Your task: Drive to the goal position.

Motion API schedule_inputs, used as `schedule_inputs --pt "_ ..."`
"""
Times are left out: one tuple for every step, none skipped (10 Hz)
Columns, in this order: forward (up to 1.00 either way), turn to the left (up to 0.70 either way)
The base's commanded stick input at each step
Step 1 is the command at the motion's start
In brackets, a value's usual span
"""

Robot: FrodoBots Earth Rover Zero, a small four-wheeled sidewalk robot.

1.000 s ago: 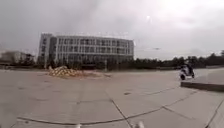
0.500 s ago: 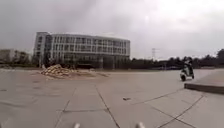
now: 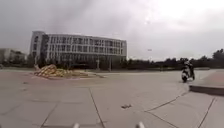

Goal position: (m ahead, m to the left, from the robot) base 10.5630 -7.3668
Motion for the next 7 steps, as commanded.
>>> schedule_inputs --pt "0.85 0.0" --pt "0.85 0.0" --pt "0.85 0.0" --pt "0.85 0.0" --pt "0.85 0.0" --pt "0.85 0.0" --pt "0.85 0.0"
